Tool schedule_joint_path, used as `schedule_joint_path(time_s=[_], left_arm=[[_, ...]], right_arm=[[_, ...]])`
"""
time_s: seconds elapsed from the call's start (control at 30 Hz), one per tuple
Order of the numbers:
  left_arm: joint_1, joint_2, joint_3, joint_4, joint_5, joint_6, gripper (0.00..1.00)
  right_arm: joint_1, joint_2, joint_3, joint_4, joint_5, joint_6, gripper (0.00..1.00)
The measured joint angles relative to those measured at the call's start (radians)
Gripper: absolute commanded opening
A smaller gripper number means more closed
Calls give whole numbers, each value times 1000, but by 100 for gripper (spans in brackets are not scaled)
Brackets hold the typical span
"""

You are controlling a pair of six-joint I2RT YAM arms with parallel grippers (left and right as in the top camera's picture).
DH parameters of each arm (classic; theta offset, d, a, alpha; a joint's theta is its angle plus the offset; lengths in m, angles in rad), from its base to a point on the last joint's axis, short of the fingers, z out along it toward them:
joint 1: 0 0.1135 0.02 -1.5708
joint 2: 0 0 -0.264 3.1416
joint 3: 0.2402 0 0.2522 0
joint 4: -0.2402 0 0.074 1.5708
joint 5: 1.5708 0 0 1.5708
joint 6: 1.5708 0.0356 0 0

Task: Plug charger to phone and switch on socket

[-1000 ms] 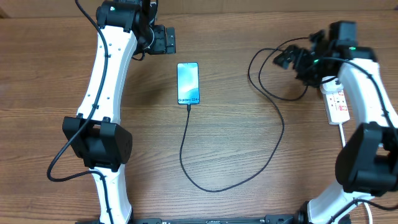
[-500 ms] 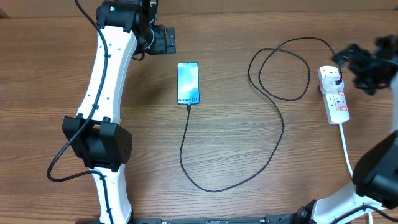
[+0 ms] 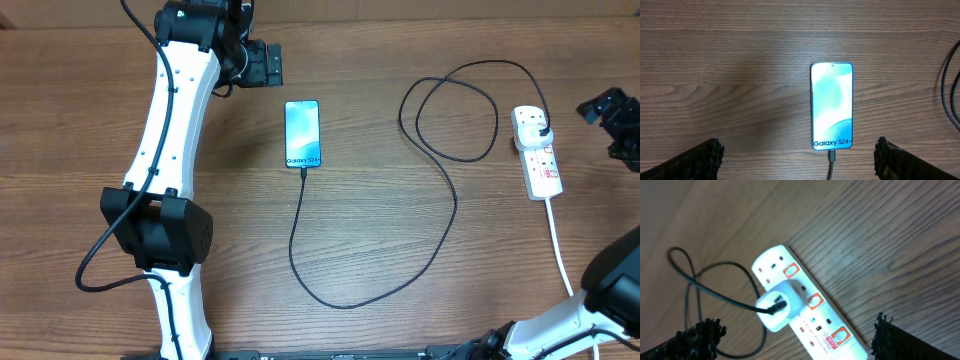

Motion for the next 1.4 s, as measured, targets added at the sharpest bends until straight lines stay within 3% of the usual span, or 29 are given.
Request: schedule_joint_path(time_s=[0.53, 1.03, 1.4], left_arm=[[0, 0, 0, 0, 0, 0, 100], [0, 0, 0, 0, 0, 0, 100], [0, 0, 0, 0, 0, 0, 100]], right_arm=[[5, 140, 0, 53, -40, -62, 100], [5, 140, 0, 27, -229, -283, 100], [23, 220, 3, 28, -247, -334, 100]])
